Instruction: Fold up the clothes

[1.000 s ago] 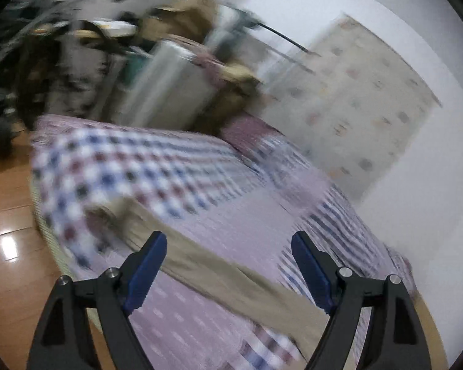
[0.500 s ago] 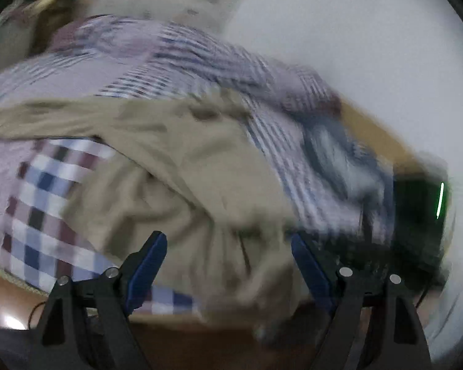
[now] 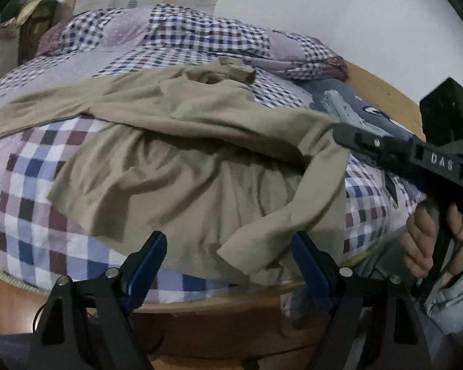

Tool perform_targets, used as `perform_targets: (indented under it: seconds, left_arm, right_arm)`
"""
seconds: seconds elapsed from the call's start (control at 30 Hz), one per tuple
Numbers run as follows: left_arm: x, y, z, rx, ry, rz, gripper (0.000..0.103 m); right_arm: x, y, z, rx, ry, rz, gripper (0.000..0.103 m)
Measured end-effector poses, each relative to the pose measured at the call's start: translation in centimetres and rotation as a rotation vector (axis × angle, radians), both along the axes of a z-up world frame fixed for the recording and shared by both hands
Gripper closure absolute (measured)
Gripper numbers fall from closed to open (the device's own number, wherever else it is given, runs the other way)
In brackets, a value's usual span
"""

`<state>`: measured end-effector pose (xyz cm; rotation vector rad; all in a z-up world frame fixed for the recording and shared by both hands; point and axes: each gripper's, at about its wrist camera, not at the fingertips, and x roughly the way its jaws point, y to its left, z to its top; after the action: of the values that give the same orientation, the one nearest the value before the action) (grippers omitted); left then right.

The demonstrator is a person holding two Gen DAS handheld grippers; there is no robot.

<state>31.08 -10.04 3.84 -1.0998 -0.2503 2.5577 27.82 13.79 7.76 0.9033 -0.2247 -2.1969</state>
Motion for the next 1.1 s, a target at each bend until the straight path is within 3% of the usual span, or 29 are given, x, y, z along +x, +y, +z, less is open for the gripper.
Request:
perform_targets:
  seconds: [0.17,0.27,0.33,0.4,0.47,0.5,0.6,0.8,1.0,1.1]
  left_arm:
    - [0.6,4.3,0.9,-0.114,0.095,-0.118,0.017]
    - [0.3,6.3,0.1,-0.154,0.088,-0.176,0.019]
    - [0.0,7.0,-0.2,-0.154,0.076,-0.197,0.028]
    - [-0.1,7.1,-0.2,-0.142,0.073,-0.201,0.053]
    - [-0.2,6.8,-0.2,-0.109,0.064,-0.2,0.066]
    - [-0.3,6.5,-0.2,-0.092,0.059,-0.199,0.079]
    - [-0.2,6.0,0.1,-0.06,0.057,-0.198,0.097]
    - [0.8,4.5,2.0,0.012,0.093,-0.181,0.099]
    - [1.6,0.3,5.1,0.137,0.133,-0.065,0.1]
    - [1.9,-2.4,6.9,0.187,0.158,0.002,0.1]
  right_arm:
    - [0.3,1.3,0.2,-0.028,0.009,0.016,0.101]
    - [0.6,1.5,0.4,-0.038,0.021,0.039,0.101]
    - [0.8,1.6,0.5,-0.046,0.028,0.052,0.101]
    - [1.0,1.7,0.6,-0.055,0.034,0.057,0.101]
    - [1.0,1.9,0.6,-0.064,0.037,0.06,0.101]
    - [1.0,2.0,0.6,-0.067,0.038,0.059,0.101]
    - [0.9,2.1,0.5,-0.077,0.033,0.059,0.101]
    - [0.8,2.1,0.3,-0.082,0.028,0.053,0.099]
    - [0.7,2.4,0.2,-0.083,0.024,0.035,0.097]
    - [0.6,2.9,0.3,-0.089,0.025,0.01,0.087]
